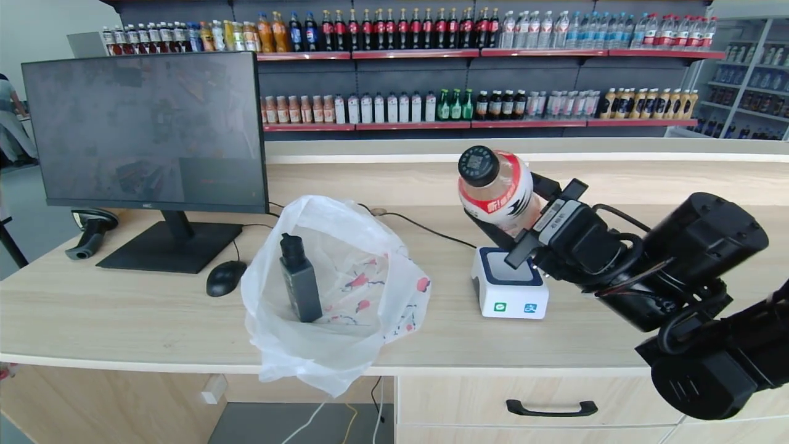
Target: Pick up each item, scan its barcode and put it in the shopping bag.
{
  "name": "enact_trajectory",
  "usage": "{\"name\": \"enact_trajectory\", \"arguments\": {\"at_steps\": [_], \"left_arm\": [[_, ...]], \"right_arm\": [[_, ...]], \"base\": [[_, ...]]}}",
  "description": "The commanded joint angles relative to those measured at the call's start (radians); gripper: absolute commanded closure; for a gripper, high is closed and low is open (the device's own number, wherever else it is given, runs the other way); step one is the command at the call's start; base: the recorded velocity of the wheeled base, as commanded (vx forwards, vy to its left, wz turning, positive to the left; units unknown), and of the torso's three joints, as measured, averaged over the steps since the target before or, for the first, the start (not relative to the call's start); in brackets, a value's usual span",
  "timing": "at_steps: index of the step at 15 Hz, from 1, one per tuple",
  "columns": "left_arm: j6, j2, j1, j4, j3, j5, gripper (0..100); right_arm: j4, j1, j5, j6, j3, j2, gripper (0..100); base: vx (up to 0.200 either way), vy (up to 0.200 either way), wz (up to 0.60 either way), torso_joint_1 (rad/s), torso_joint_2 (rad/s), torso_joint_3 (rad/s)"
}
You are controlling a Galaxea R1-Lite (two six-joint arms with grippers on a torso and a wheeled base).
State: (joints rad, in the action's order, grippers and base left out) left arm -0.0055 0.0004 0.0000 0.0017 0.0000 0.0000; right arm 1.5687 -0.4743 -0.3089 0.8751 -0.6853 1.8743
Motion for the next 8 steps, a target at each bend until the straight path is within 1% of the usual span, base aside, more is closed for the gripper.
{"name": "enact_trajectory", "arguments": {"at_steps": [1, 3, 5, 7, 8], "left_arm": [[-0.001, 0.0, 0.0, 0.0, 0.0, 0.0, 0], [-0.001, 0.0, 0.0, 0.0, 0.0, 0.0, 0], [-0.001, 0.0, 0.0, 0.0, 0.0, 0.0, 0], [-0.001, 0.0, 0.0, 0.0, 0.0, 0.0, 0], [-0.001, 0.0, 0.0, 0.0, 0.0, 0.0, 0]], "right_arm": [[0.002, -0.004, -0.048, 0.079, -0.099, 0.089, 100], [0.002, 0.0, -0.095, 0.105, -0.143, 0.154, 100], [0.002, 0.02, -0.133, 0.136, -0.148, 0.194, 100], [0.002, 0.06, -0.222, 0.226, -0.135, 0.207, 100], [0.002, 0.077, -0.243, 0.246, -0.129, 0.207, 100]], "base": [[0.0, 0.0, 0.0, 0.0, 0.0, 0.0], [0.0, 0.0, 0.0, 0.0, 0.0, 0.0], [0.0, 0.0, 0.0, 0.0, 0.0, 0.0], [0.0, 0.0, 0.0, 0.0, 0.0, 0.0], [0.0, 0.0, 0.0, 0.0, 0.0, 0.0]]}}
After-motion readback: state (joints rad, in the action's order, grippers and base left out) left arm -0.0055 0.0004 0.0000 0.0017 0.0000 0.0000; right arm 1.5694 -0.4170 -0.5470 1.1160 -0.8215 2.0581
